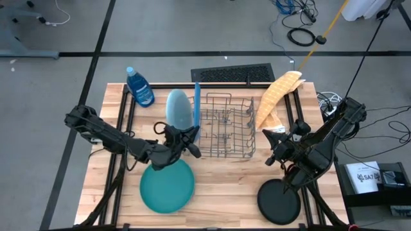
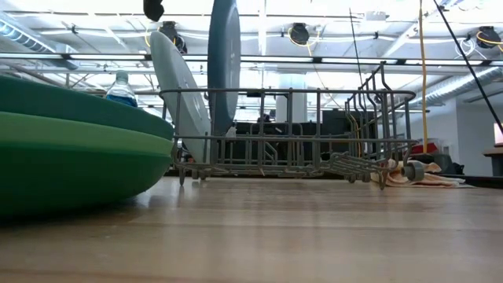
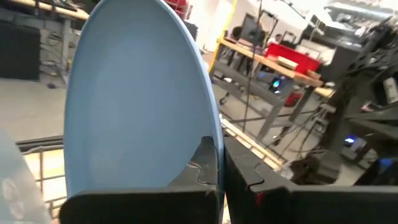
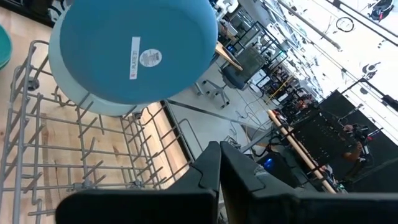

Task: Sort dishes
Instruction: Put the blue plate into the dish rack

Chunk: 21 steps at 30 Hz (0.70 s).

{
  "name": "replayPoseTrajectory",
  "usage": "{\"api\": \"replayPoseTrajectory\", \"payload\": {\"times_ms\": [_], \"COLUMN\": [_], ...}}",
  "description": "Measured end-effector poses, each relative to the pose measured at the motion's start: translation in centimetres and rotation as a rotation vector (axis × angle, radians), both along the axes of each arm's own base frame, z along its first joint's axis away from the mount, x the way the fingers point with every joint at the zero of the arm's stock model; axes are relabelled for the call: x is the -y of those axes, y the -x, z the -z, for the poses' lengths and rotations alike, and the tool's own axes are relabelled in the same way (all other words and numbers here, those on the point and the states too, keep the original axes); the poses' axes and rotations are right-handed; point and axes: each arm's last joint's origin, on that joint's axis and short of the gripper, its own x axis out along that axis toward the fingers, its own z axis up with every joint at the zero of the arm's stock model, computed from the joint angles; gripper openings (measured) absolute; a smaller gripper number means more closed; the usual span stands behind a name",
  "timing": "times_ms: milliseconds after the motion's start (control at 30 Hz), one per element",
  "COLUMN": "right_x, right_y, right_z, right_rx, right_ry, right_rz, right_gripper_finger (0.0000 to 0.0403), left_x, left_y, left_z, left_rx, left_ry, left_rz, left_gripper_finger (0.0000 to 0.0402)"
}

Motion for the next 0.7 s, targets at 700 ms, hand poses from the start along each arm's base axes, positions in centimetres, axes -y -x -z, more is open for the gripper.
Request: {"api": "replayPoseTrajectory", "payload": {"times_ms": [700], "right_x": [0.0], "right_y": [-0.1], "right_z": [0.0], "right_rx": [-0.003], "right_ry": [0.003], "right_rz": [0.001], "right_gripper_finger": [0.0000], "left_x": [-1.3], "left_y": [-0.2], "left_z": [1.3], "left_rx": [-0.005], "left_ry": [0.087], "left_rz": [-0.042], "left_gripper_finger": [0.0000]}}
